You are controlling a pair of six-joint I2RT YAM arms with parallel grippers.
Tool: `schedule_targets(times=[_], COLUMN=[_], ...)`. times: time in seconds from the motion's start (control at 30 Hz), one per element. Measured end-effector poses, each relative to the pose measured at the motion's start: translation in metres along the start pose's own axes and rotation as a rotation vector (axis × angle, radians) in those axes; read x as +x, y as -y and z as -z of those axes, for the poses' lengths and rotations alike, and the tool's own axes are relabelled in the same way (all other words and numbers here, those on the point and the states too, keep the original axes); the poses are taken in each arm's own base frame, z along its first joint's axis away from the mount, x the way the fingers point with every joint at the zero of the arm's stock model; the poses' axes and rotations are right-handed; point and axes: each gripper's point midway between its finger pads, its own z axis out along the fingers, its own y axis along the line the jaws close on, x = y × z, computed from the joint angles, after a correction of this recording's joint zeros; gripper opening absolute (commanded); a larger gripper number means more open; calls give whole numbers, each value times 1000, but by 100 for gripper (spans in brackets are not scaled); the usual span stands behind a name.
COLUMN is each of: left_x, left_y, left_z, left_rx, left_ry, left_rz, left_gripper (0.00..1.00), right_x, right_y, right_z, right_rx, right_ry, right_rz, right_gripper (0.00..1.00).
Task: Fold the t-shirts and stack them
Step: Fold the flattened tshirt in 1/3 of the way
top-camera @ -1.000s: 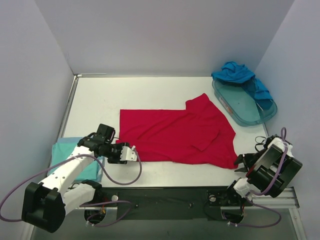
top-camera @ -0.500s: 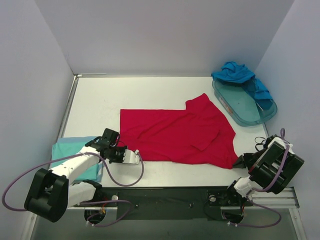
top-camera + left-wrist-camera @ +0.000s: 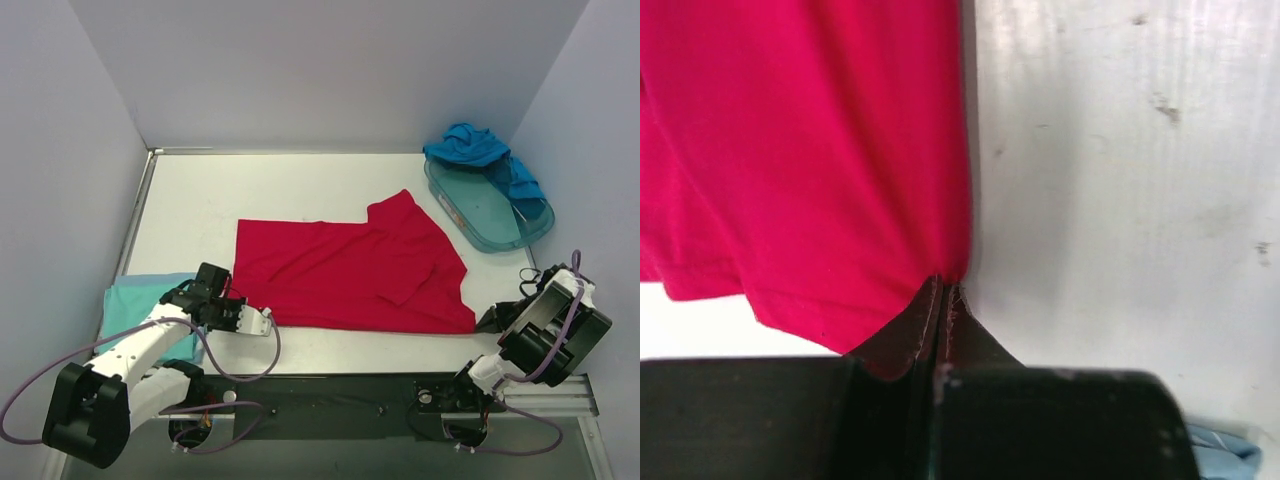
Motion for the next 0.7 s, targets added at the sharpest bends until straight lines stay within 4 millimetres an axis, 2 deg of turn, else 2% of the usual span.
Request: schedule_targets(times=[0.07, 0.1, 0.13, 0.17, 0.2, 0.23, 0.3, 0.43, 0.53, 0.6, 0.63, 0.67, 0.7], left_x=[-1, -2, -3, -4, -5, -6, -7, -15, -28, -37, -41, -44, -46], left_y=[8, 13, 18, 23, 26, 29, 32, 23, 5, -7, -12, -18, -19], left_z=[1, 1, 1, 0, 1, 1, 2, 12, 25, 33, 36, 39, 40], left_rx=[31, 50, 70, 89, 107, 120, 146, 157, 129, 103, 88, 72, 66], left_ry=[6, 12, 17, 23, 28, 30, 30, 44, 77, 104, 115, 124, 128], left_rz=[-2, -2, 0, 2, 7, 10, 32, 66, 87, 112, 134, 173, 192], left_gripper=[0, 1, 16, 23, 35, 39, 53, 59, 60, 58, 51, 47, 42], right_x=[1, 2, 2, 3, 3, 3, 1, -7, -22, -32, -33, -33, -29], right_y=[2, 3, 5, 6, 7, 9, 11, 9, 0, -8, -13, -21, -31], right_z=[-1, -2, -3, -4, -4, -4, -4, 4, 22, 38, 45, 52, 59], right_rx=[10, 14, 19, 23, 30, 37, 47, 57, 44, 42, 39, 43, 34], right_ry=[-10, -15, -18, -20, -21, -18, -10, 22, 98, 173, 204, 249, 285], right_rz=[9, 13, 18, 21, 25, 30, 31, 47, 67, 103, 131, 180, 246], right_gripper=[0, 3, 10, 13, 23, 31, 38, 42, 41, 34, 20, 14, 3])
